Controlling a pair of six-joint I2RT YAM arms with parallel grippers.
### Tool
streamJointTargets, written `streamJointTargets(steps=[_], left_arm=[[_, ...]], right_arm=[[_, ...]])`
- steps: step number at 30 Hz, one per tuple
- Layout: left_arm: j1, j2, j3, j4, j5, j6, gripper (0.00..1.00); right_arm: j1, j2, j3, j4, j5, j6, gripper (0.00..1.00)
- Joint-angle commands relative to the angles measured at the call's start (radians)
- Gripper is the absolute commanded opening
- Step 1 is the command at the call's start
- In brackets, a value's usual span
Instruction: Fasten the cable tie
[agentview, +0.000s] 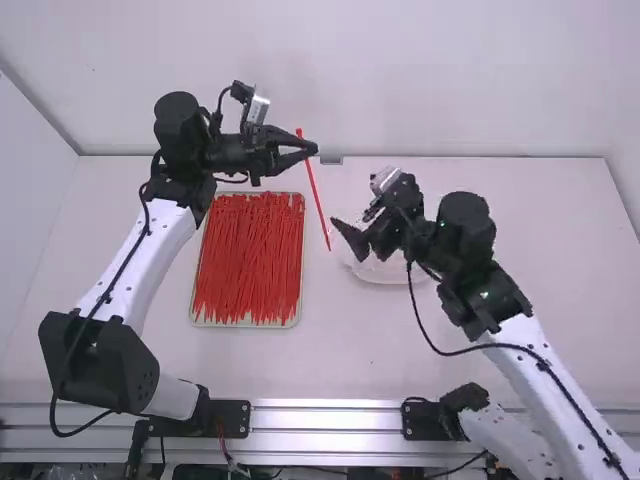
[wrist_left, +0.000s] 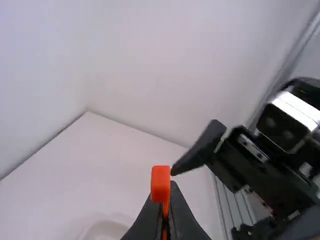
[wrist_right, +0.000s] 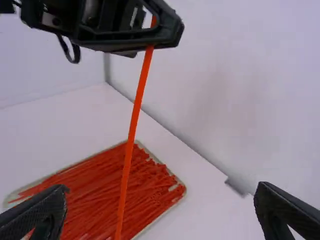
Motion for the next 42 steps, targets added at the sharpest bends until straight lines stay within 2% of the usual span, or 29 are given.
streamJointTargets(steps=[1,6,9,14,22,32,36,42], left_arm=[[-0.001,-0.019,0.024,0.002,0.089,0.057,0.02],[-0.010,-0.019,0.024,-0.053,0.093,0.111,0.02],[-0.011,-0.019,0.024,-0.076,0.092,0.135,0.02],[-0.016,-0.019,0.024,-0.097,0.085,0.159,0.02],[-0.015,-0.019,0.024,-0.099,0.087,0.179,0.02],[-0.016,-0.019,0.024,-0.070,0.085,0.200,0.02],[-0.015,-0.019,0.024,0.041,0.086,0.110,0.02],[-0.015,-0.019,0.024,0.307,0.086,-0.132,0.02]], right_arm=[[-0.088,0.044,0.028,0.029,-0.349,-0.001,1.00],[-0.201,0.134,0.028,0.128,-0.607,0.018,0.96],[-0.269,0.219,0.028,0.256,-0.776,0.096,0.96],[-0.311,0.351,0.028,0.507,-0.908,0.252,0.95],[-0.287,0.462,0.028,0.818,-0.941,0.424,0.95],[-0.243,0.467,0.027,0.850,-0.887,0.437,0.94],[-0.221,0.467,0.028,0.855,-0.832,0.445,0.94],[-0.190,0.467,0.027,0.850,-0.818,0.414,0.94]])
